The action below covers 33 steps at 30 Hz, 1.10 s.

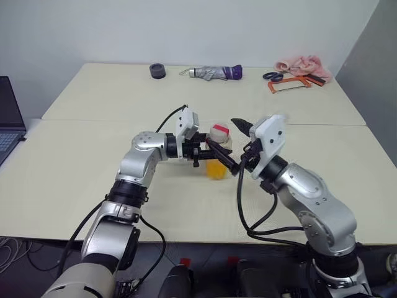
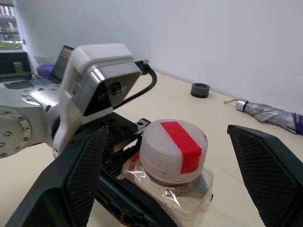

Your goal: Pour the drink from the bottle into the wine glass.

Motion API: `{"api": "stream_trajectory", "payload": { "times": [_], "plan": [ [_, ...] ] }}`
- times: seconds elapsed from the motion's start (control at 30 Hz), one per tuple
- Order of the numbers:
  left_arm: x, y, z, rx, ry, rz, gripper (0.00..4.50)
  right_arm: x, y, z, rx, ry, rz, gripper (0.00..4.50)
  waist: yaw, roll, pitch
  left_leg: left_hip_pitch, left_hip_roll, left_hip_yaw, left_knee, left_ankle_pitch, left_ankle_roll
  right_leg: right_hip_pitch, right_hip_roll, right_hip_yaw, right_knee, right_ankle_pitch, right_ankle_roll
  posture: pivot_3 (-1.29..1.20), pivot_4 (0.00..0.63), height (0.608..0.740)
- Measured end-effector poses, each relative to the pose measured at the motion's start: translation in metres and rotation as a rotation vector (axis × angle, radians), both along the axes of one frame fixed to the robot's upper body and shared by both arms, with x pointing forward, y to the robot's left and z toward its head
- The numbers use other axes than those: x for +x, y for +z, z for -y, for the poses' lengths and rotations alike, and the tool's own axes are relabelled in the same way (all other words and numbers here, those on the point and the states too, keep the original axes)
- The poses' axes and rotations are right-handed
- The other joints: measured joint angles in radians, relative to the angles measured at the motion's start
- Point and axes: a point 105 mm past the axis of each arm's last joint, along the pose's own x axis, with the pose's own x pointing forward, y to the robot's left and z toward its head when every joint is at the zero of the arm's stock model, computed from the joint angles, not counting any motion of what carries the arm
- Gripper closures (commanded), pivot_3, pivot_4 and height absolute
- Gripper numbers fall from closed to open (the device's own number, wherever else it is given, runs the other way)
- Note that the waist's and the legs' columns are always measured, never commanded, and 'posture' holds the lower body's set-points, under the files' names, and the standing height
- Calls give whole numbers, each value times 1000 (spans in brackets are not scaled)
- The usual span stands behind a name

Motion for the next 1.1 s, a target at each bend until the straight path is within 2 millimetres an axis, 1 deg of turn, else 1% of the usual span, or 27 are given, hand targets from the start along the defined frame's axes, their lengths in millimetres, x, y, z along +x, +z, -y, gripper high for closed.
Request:
{"api": "stream_trajectory", "payload": {
  "times": [0.2, 0.47, 0.53, 0.57, 0.73, 0.87, 0.97, 1.03, 1.1],
  "plan": [
    [1, -6, -1, 18, -5, 5, 2658, 5, -4, -2, 14, -23, -20, 207, -1, 0, 0, 0, 0, 0, 0, 0, 1, 0, 1, 0, 0, 0, 0, 0, 150, 740],
    [1, -6, -1, 26, -7, 24, 2658, 13, -12, -3, 13, -37, -59, 207, -2, 0, 0, 0, 0, 0, 0, 0, 1, 0, 1, 0, 0, 0, 0, 0, 150, 740],
    [1, -6, -1, 27, -8, 31, 2658, 14, -13, -3, 13, -33, -61, 576, -3, 0, 0, 0, 0, 0, 0, 0, 1, 0, 1, 0, 0, 0, 0, 0, 150, 740],
    [1, -6, -1, 29, -8, 34, 2658, 14, -13, -4, 15, -31, -61, 841, -4, 0, 0, 0, 0, 0, 0, 0, 1, 0, 1, 0, 0, 0, 0, 0, 150, 740],
    [1, -5, -2, 28, -4, 40, 2658, 12, -12, -8, 22, 0, -54, 2600, -7, 0, 0, 0, 0, 0, 0, 0, 1, 0, 1, 0, 0, 0, 0, 0, 150, 740],
    [1, -5, -2, 27, -6, 42, 2659, 12, -13, -9, 19, 42, -42, 2629, -7, 0, 0, 0, 0, 0, 0, 0, 1, 0, 1, 0, 0, 0, 0, 0, 150, 740],
    [-2, -5, -3, 36, -28, 45, 2662, 10, -14, -9, -20, 147, -22, 2629, -8, 0, 0, 0, 0, 0, 0, 0, 1, 0, 1, 0, 0, 0, 0, 0, 150, 740],
    [-4, -5, -5, 43, -46, 46, 2666, 10, -14, -8, -62, 230, -5, 2629, -9, 0, 0, 0, 0, 0, 0, -1, 1, 0, 1, 0, 0, 0, 0, 0, 150, 740],
    [-7, -6, -11, 69, -71, 41, 2668, 16, -11, -7, -195, 417, -15, 2629, -15, 2, 1, 1, -1, 2, 0, 0, 1, 0, 1, 1, 0, 0, 1, 0, 150, 740]
  ]
}}
